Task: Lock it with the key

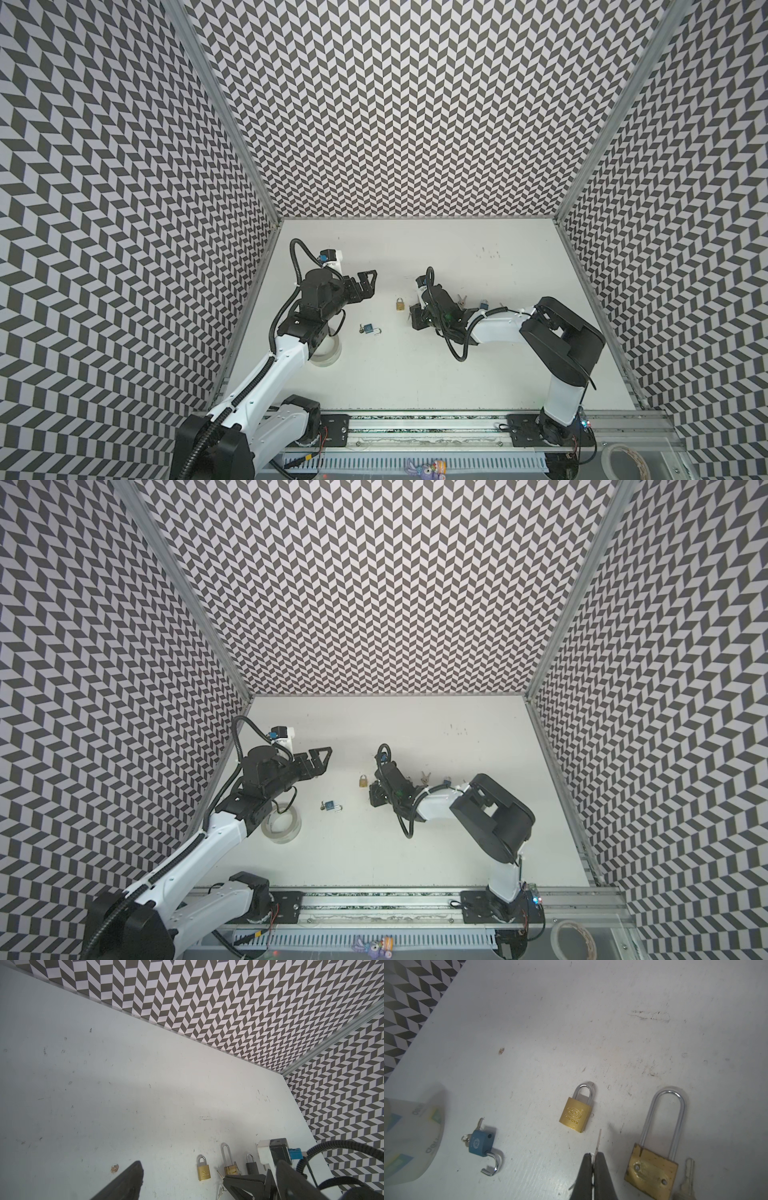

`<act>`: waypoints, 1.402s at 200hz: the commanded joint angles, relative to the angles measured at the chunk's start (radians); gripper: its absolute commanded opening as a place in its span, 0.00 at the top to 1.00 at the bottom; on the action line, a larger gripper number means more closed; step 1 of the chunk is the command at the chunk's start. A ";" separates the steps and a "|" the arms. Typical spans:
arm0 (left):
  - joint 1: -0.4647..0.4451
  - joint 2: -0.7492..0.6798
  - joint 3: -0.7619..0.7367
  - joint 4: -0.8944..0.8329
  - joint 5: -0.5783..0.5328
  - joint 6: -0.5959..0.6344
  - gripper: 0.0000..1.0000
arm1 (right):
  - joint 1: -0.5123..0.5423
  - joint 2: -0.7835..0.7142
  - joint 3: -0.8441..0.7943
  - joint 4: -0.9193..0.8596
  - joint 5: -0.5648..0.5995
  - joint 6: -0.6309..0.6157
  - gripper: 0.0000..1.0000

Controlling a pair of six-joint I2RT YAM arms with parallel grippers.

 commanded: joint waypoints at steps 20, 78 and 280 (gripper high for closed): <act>-0.009 -0.019 0.021 0.003 -0.028 -0.016 0.00 | -0.007 0.050 0.073 0.006 0.000 -0.026 1.00; -0.010 -0.032 0.028 -0.028 -0.051 -0.004 0.00 | -0.014 0.095 0.130 -0.036 0.015 -0.030 0.95; 0.269 -0.135 -0.042 -0.047 0.203 -0.055 0.01 | 0.044 -0.092 0.043 0.124 -0.420 -0.649 0.38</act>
